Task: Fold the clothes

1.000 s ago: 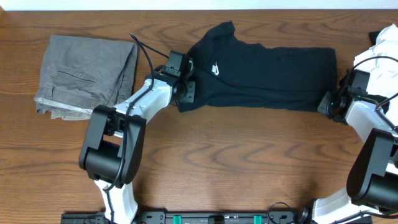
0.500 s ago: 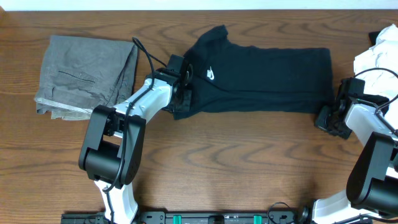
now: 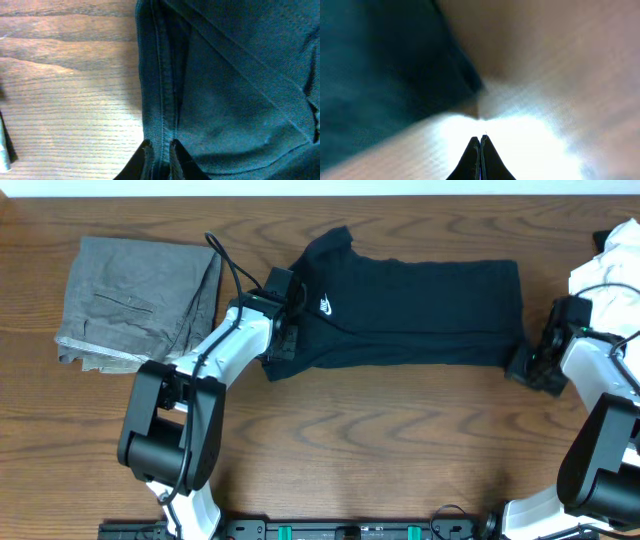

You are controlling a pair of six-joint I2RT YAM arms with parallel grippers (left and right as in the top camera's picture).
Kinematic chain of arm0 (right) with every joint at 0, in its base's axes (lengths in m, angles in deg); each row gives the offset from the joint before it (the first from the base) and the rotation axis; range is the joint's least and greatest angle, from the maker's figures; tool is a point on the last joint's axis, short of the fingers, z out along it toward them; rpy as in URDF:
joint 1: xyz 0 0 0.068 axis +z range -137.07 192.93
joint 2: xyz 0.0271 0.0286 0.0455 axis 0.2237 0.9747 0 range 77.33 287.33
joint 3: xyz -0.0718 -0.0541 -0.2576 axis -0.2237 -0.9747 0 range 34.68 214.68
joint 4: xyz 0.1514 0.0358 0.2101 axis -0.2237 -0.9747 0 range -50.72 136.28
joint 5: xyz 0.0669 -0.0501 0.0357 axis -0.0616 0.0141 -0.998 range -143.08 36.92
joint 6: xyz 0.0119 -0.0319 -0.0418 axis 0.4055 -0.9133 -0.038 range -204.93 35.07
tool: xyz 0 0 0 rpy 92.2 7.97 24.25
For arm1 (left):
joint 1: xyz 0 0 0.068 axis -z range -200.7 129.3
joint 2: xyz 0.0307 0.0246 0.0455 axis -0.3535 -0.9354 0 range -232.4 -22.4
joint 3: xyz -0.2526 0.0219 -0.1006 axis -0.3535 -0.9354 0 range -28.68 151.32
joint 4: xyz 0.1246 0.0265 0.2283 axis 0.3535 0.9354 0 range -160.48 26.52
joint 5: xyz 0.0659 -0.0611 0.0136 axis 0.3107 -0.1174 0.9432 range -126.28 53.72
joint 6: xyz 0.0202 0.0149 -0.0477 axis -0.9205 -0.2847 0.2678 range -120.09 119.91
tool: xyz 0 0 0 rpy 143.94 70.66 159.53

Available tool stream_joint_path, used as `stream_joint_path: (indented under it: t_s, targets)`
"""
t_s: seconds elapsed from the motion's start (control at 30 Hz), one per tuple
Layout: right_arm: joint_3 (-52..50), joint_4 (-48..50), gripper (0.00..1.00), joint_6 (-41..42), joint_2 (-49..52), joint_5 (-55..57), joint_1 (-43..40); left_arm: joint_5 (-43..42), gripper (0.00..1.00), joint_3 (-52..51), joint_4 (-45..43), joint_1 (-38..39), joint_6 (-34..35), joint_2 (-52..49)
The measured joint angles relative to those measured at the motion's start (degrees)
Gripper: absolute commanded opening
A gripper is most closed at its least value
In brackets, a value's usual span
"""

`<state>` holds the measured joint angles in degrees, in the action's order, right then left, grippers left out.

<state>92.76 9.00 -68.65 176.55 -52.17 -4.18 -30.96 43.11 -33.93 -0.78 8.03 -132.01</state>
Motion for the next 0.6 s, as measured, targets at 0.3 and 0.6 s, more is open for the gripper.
stream_joint_path:
  t_s: [0.3, 0.6]
  targets:
    - [0.5, 5.4, 0.01, -0.4, 0.1, -3.8, 0.0, 0.5, 0.15, 0.0, -0.3, 0.0, -0.5, 0.0]
    - [0.5, 9.4, 0.01, -0.4, 2.8, -4.2, 0.0, 0.7, 0.15, 0.0, -1.1, 0.0, -0.5, 0.0]
